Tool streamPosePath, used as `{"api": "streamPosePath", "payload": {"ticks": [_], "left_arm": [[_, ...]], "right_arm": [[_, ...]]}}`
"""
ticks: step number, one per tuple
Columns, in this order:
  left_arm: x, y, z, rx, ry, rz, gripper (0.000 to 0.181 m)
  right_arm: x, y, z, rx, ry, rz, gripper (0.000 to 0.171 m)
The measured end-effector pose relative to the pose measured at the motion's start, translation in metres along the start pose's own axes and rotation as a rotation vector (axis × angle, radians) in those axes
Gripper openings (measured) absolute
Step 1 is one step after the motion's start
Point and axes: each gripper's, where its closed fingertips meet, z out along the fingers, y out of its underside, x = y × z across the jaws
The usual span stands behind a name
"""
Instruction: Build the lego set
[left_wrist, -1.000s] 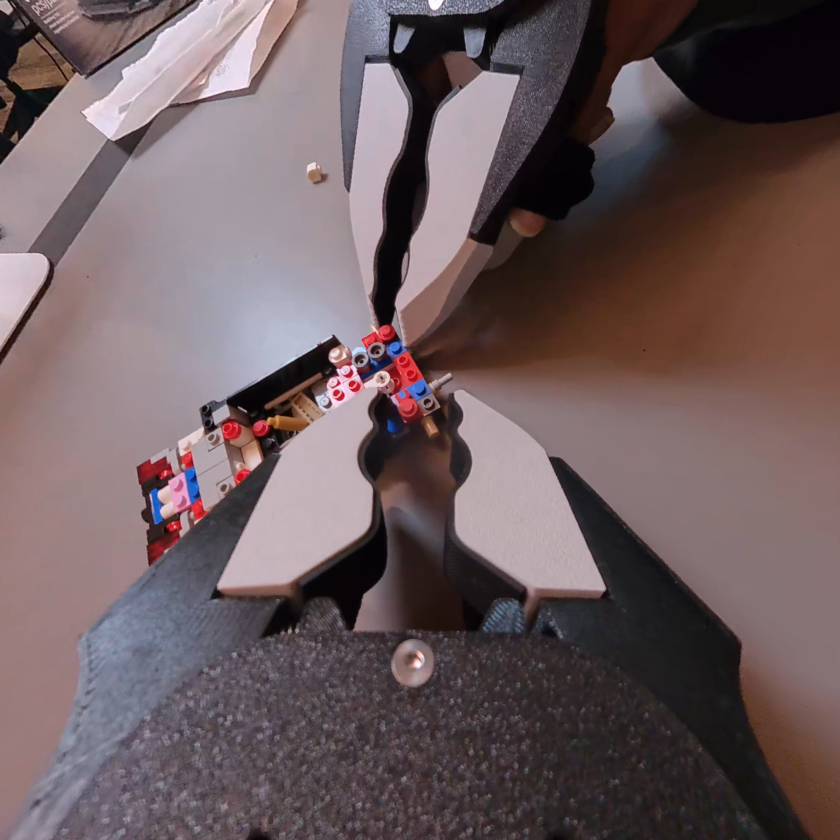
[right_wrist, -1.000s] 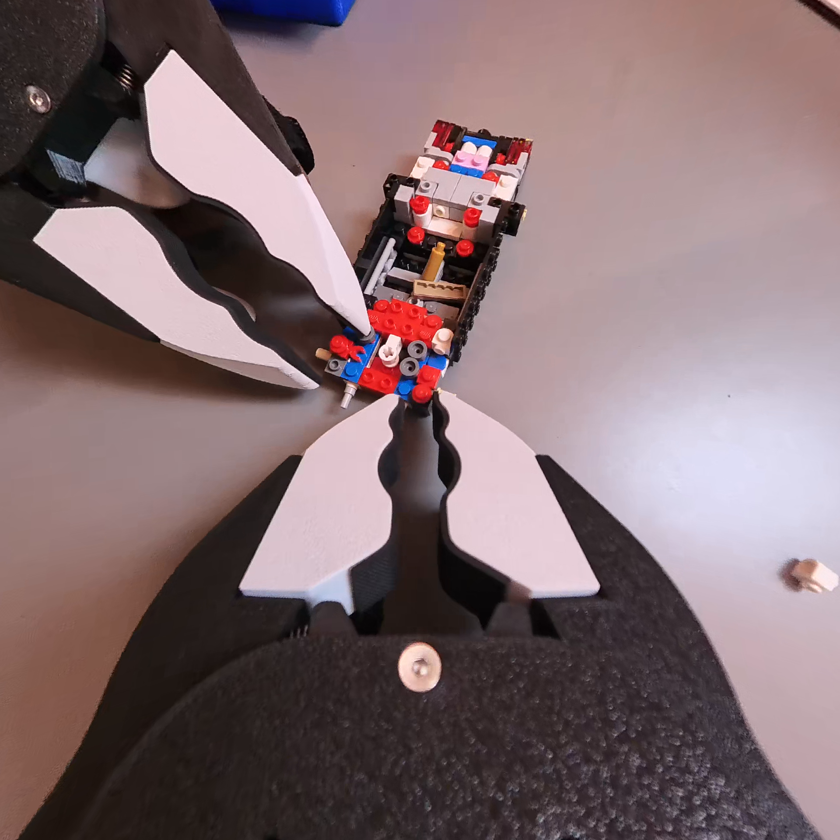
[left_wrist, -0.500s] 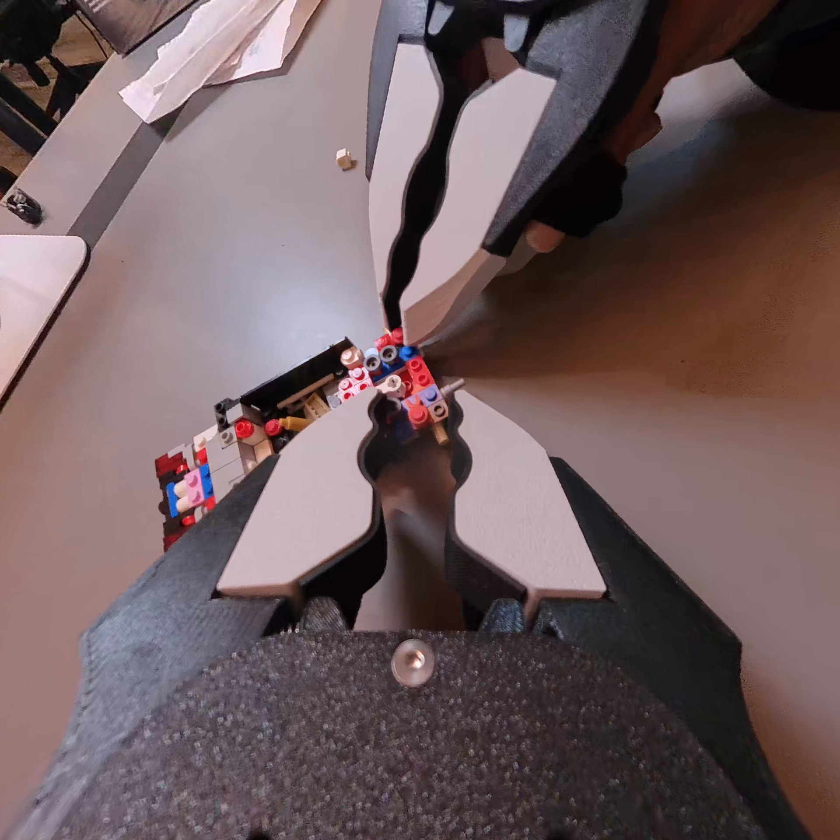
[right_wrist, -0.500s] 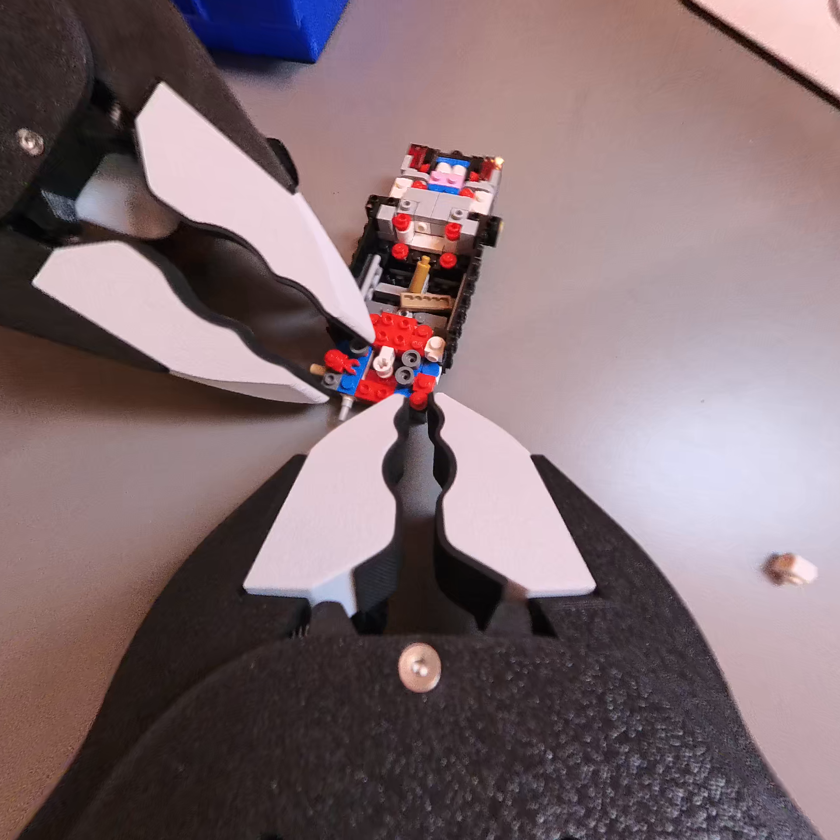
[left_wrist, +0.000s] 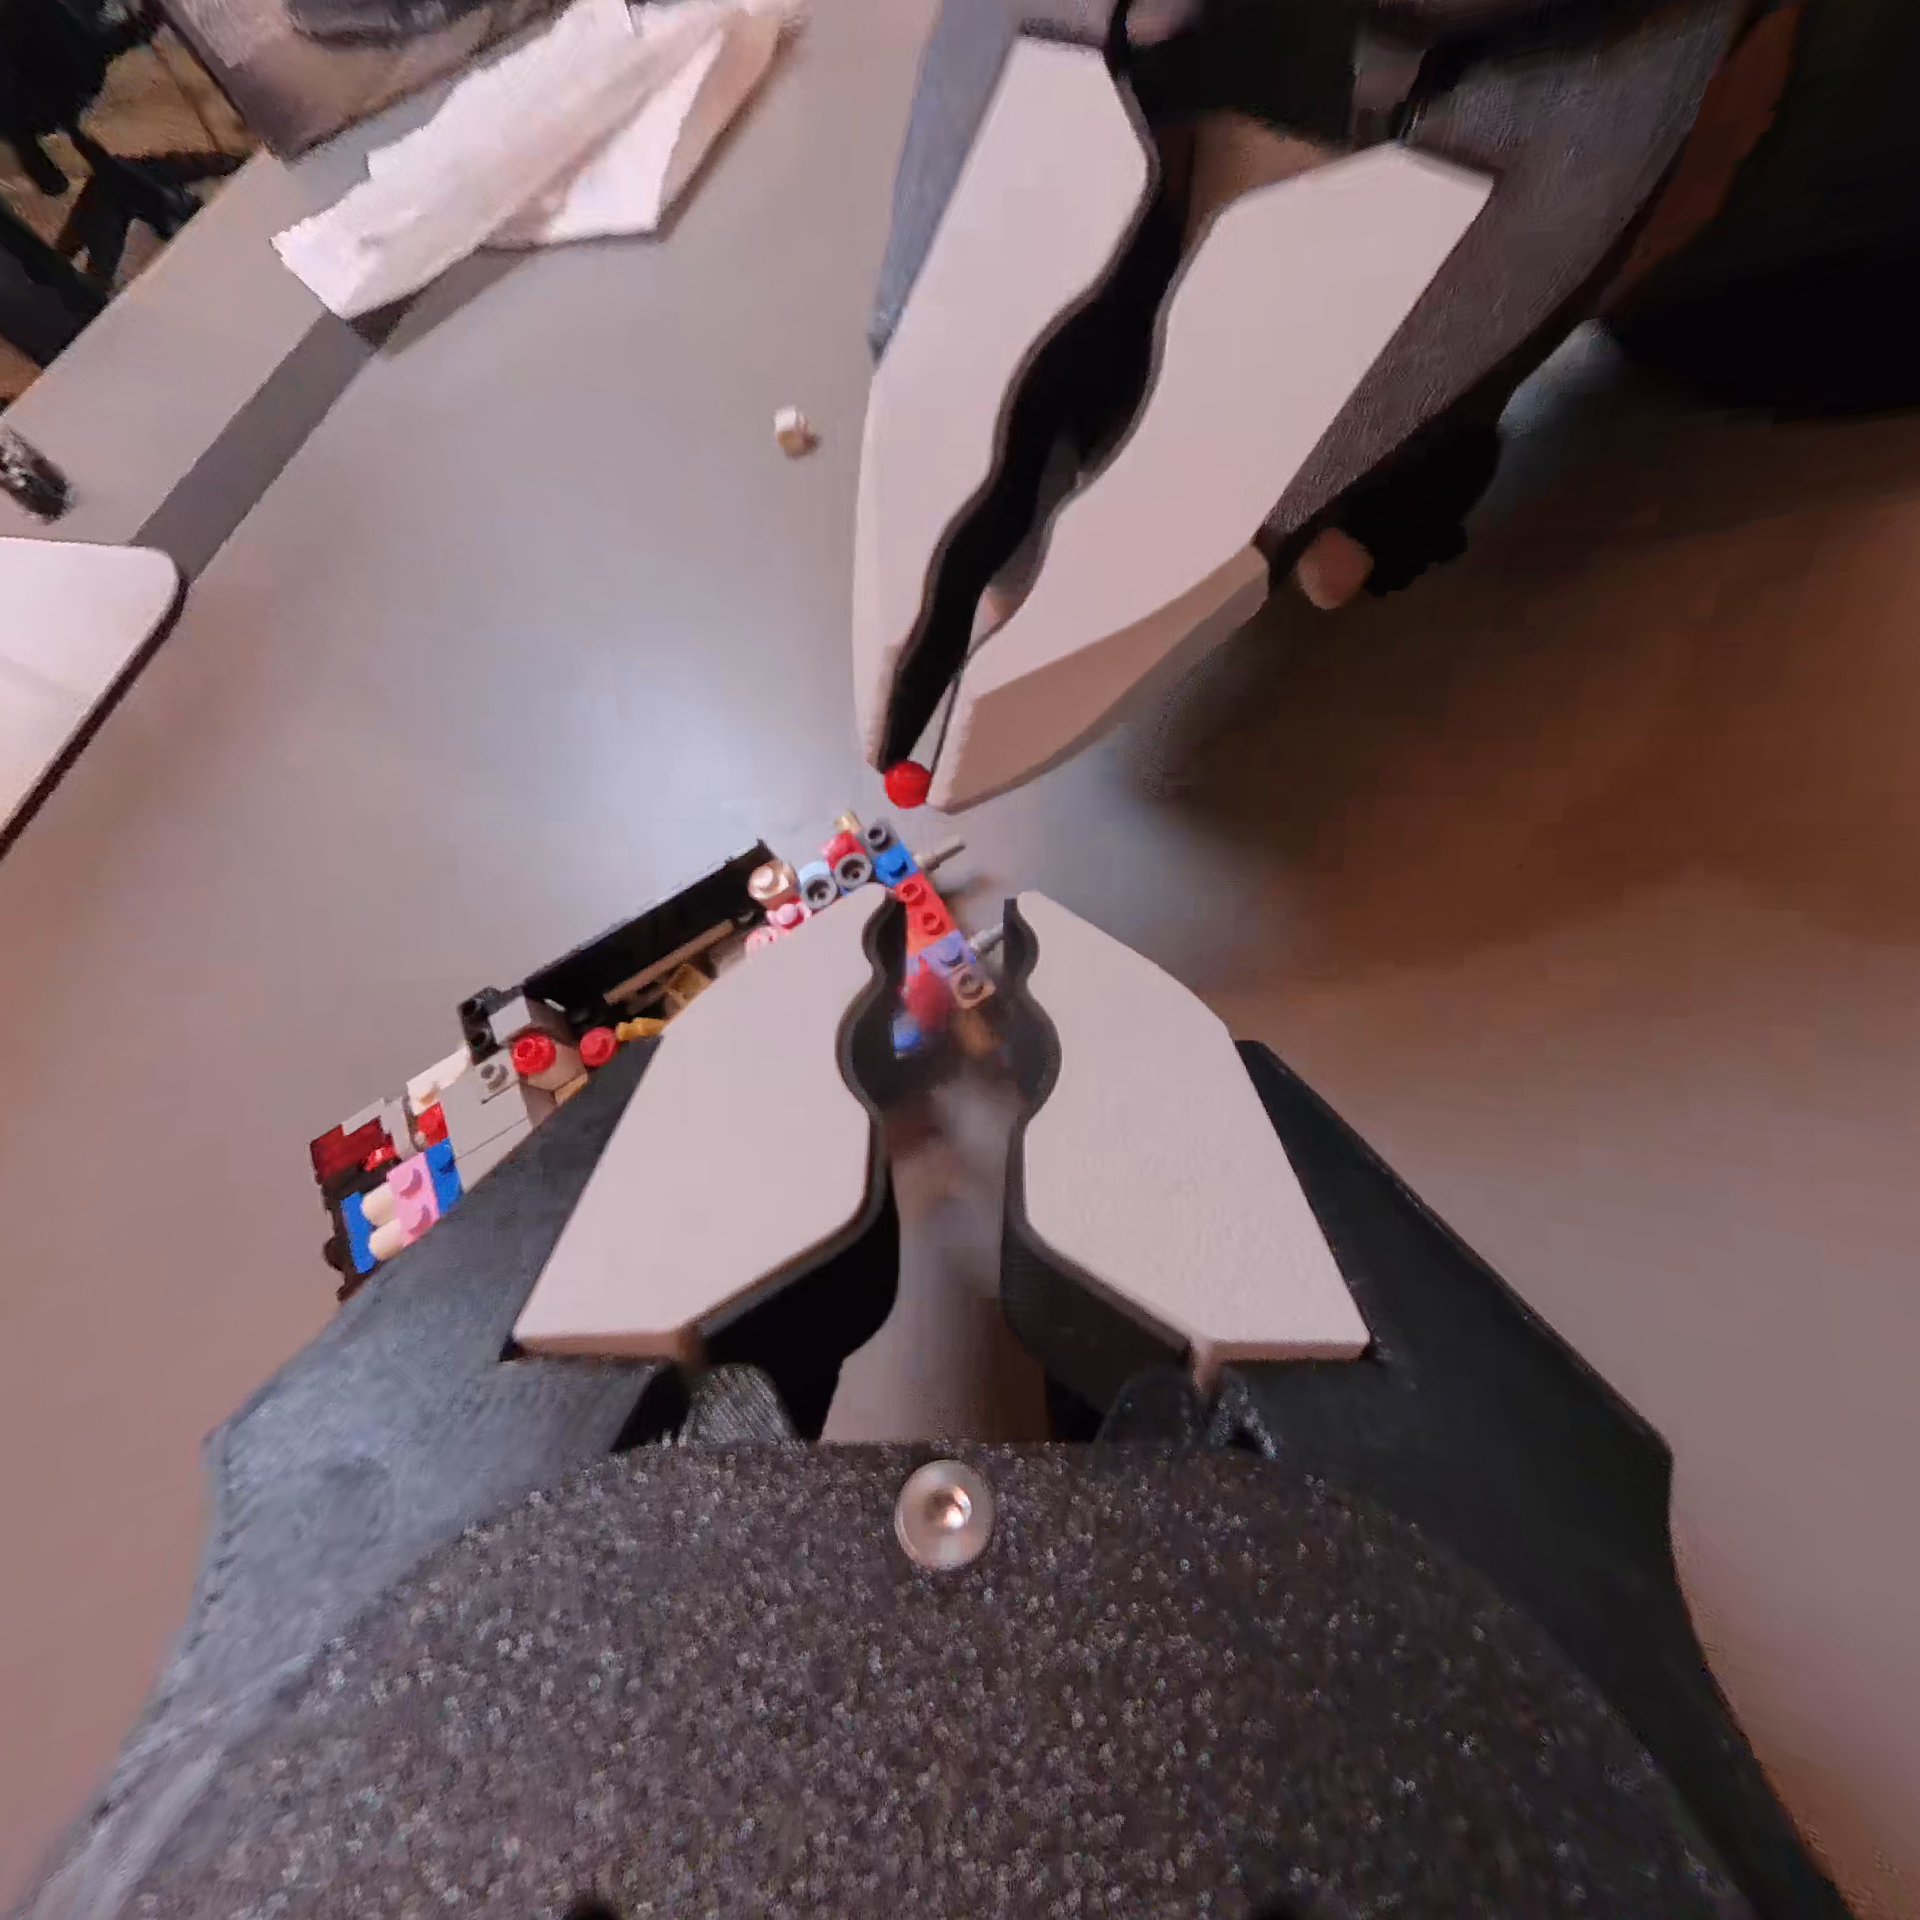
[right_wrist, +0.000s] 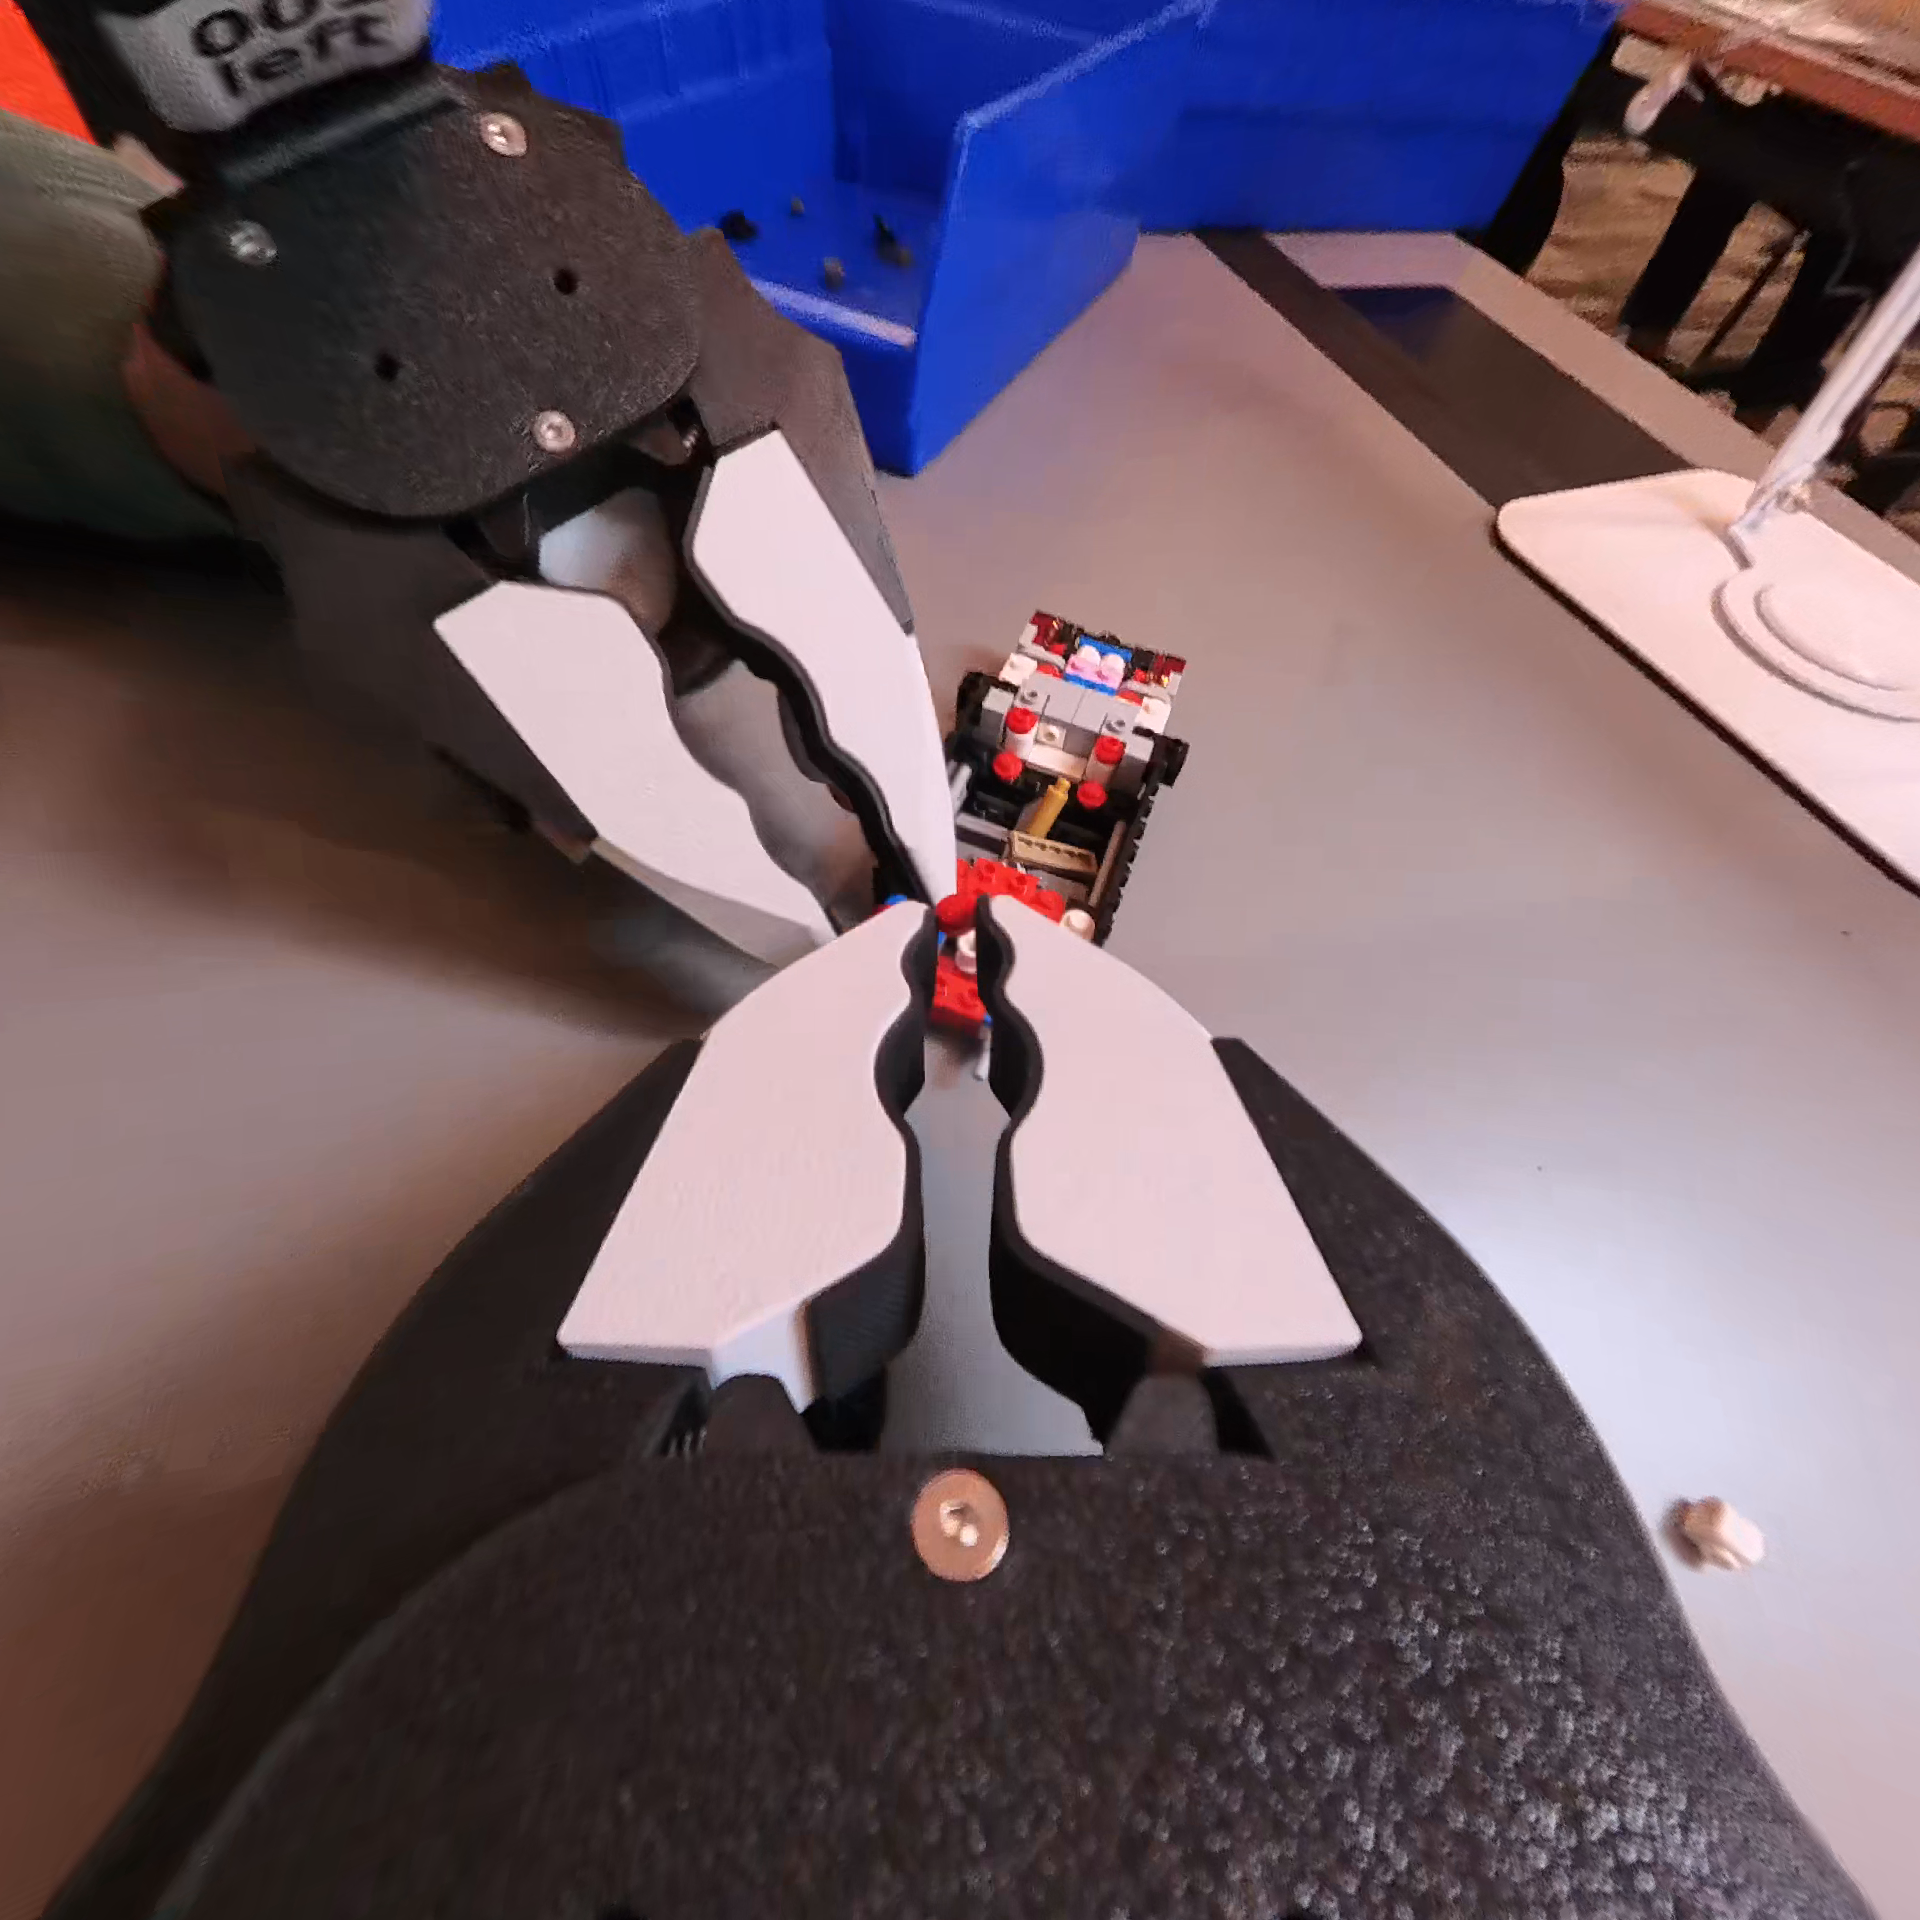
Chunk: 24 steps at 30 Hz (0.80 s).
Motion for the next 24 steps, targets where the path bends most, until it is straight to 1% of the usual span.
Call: {"api": "streamPosePath", "payload": {"ticks": [2,6,8,9,12,14,16,21,24], "left_arm": [[0.006,-0.012,-0.01,0.094,0.094,-0.107,0.017],[0.005,-0.033,-0.032,0.276,0.319,-0.474,0.018],[0.008,-0.041,-0.039,0.331,0.46,-0.616,0.014],[0.009,-0.044,-0.042,0.352,0.512,-0.679,0.015],[0.008,-0.046,-0.046,0.376,0.608,-0.808,0.003],[0.009,-0.048,-0.05,0.387,0.655,-0.85,0.003],[0.009,-0.048,-0.054,0.384,0.662,-0.843,0.002],[0.007,-0.047,-0.064,0.357,0.584,-0.724,0.0],[0.001,-0.046,-0.065,0.366,0.544,-0.726,0.0]], "right_arm": [[-0.005,-0.006,-0.004,0.039,-0.014,-0.048,0.007],[-0.017,-0.019,-0.007,0.101,-0.004,-0.207,0.007],[-0.023,-0.024,-0.007,0.119,0.015,-0.275,0.007],[-0.025,-0.026,-0.007,0.125,0.025,-0.304,0.007],[-0.032,-0.034,-0.009,0.15,0.045,-0.381,0.006],[-0.034,-0.038,-0.01,0.161,0.068,-0.427,0.006],[-0.036,-0.04,-0.009,0.168,0.084,-0.456,0.006],[-0.034,-0.048,-0.008,0.21,0.121,-0.444,0.006],[-0.033,-0.049,-0.009,0.22,0.125,-0.433,0.006]]}}
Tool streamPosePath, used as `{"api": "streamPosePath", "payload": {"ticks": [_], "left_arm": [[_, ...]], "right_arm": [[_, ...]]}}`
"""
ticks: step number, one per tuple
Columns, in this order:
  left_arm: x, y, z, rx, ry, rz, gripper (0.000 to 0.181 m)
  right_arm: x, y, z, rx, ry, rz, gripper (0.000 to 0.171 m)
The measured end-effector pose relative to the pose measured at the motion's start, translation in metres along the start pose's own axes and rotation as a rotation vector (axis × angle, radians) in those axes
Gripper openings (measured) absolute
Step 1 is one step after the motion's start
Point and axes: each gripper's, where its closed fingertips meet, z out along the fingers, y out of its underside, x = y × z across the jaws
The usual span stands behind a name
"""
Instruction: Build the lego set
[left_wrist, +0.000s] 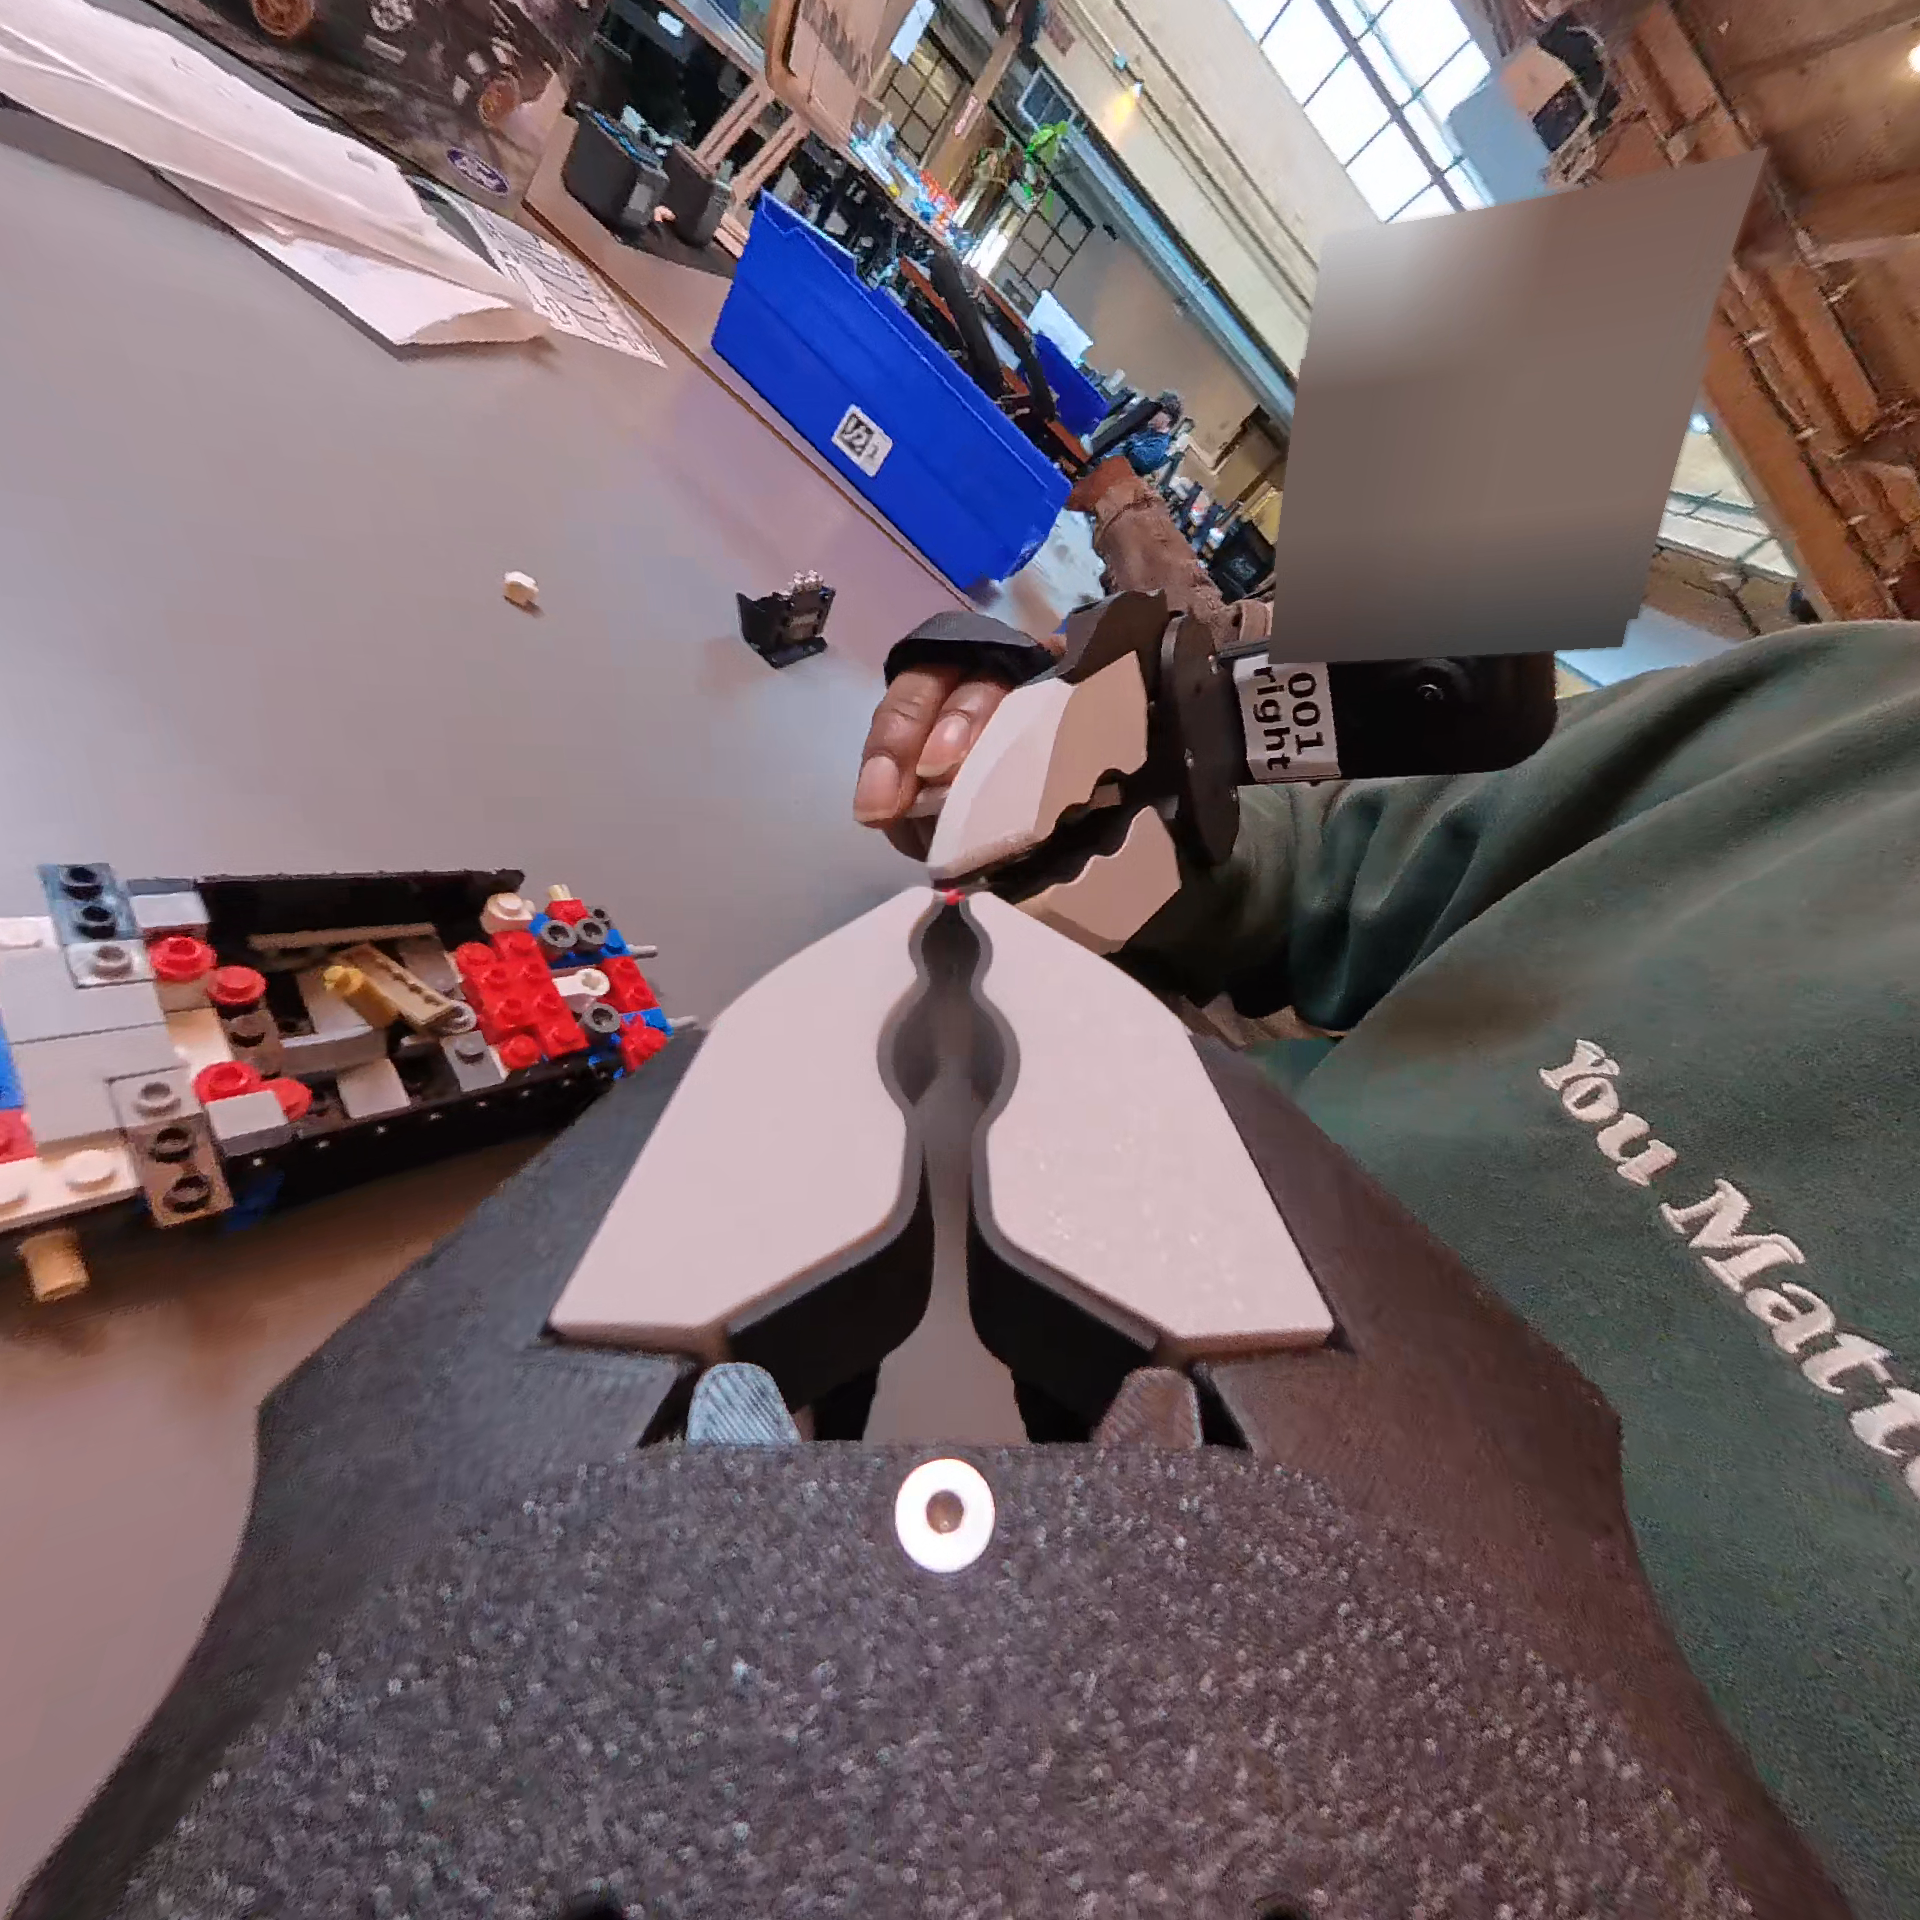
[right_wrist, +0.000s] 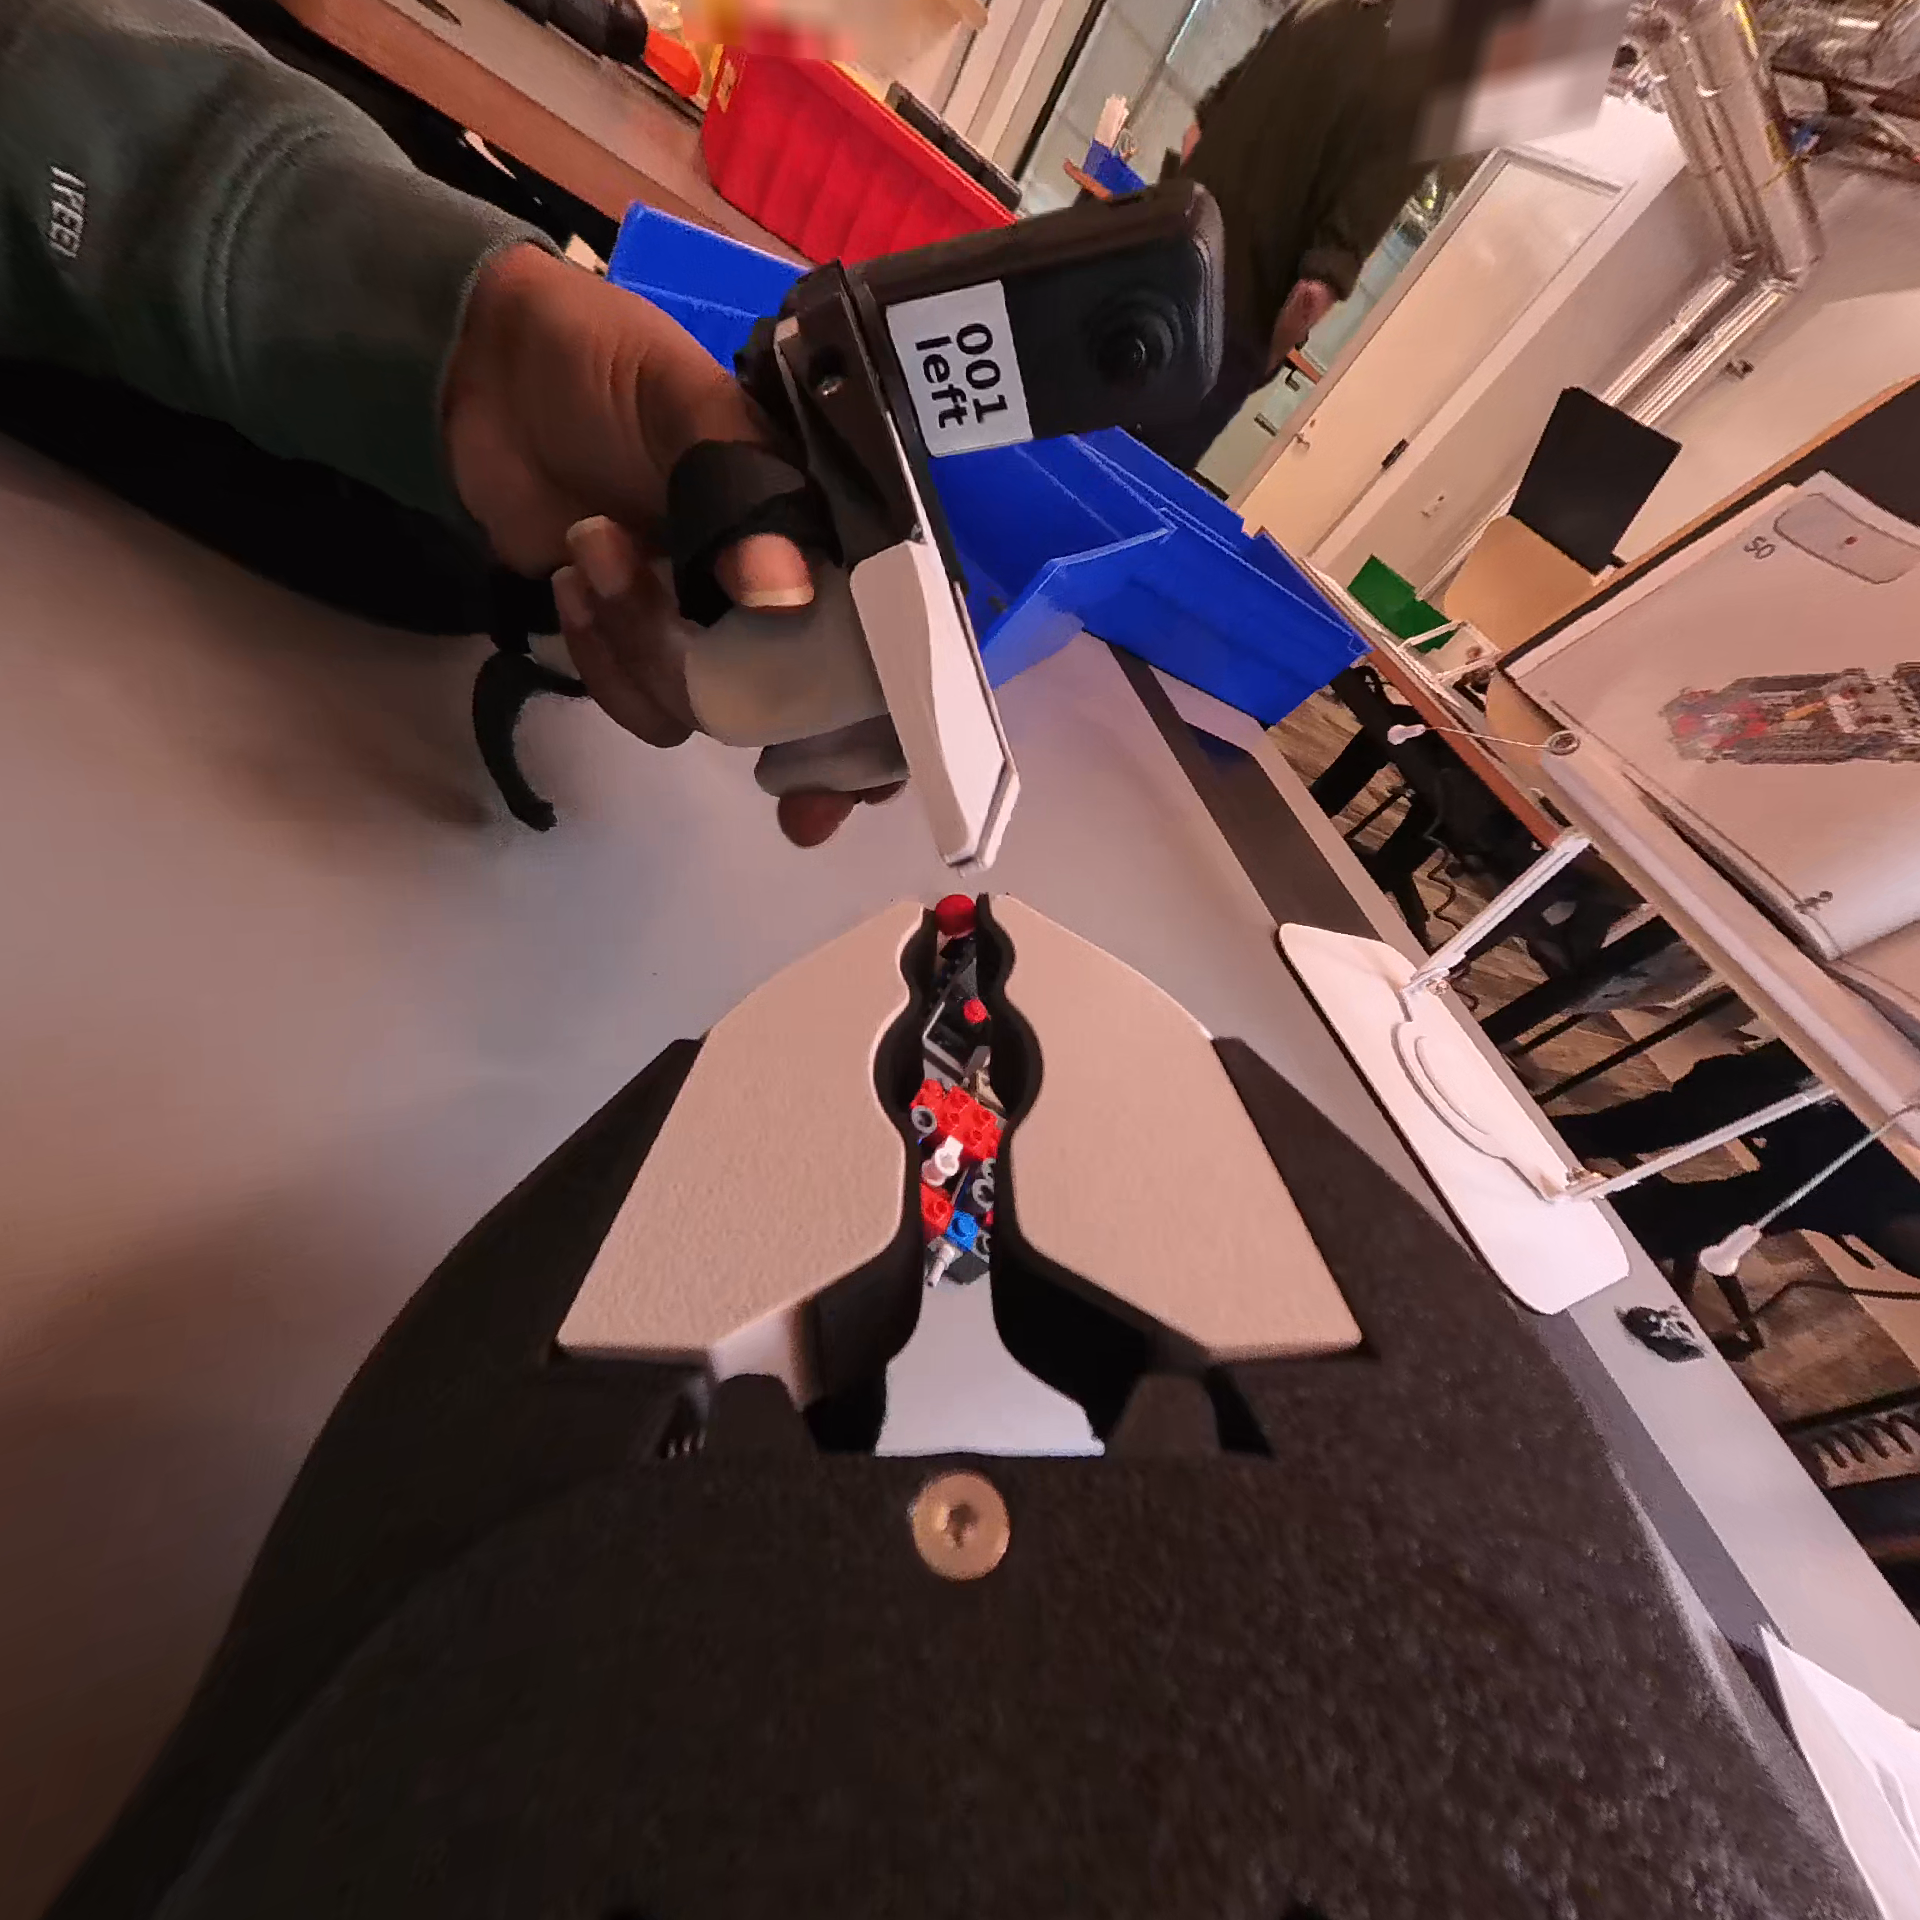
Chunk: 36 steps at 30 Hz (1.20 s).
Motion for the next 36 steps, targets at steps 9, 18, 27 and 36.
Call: {"api": "streamPosePath", "payload": {"ticks": [9,18,27,36], "left_arm": [[0.002,0.009,0.009,-0.02,0.05,-0.076,0.007],[-0.086,-0.049,-0.142,-0.112,-1.006,0.441,0.005],[-0.122,-0.004,-0.221,-0.29,-1.22,0.164,0.051],[-0.073,-0.028,-0.151,-0.172,-0.87,0.451,0.027]], "right_arm": [[-0.005,-0.001,0.002,0.0,-0.009,-0.034,0.006],[-0.006,0.053,0.006,-0.262,-0.109,0.216,0.022],[-0.019,0.074,0.021,-0.426,-0.152,0.35,0.016],[-0.019,0.079,0.025,-0.455,-0.139,0.344,0.009]]}}
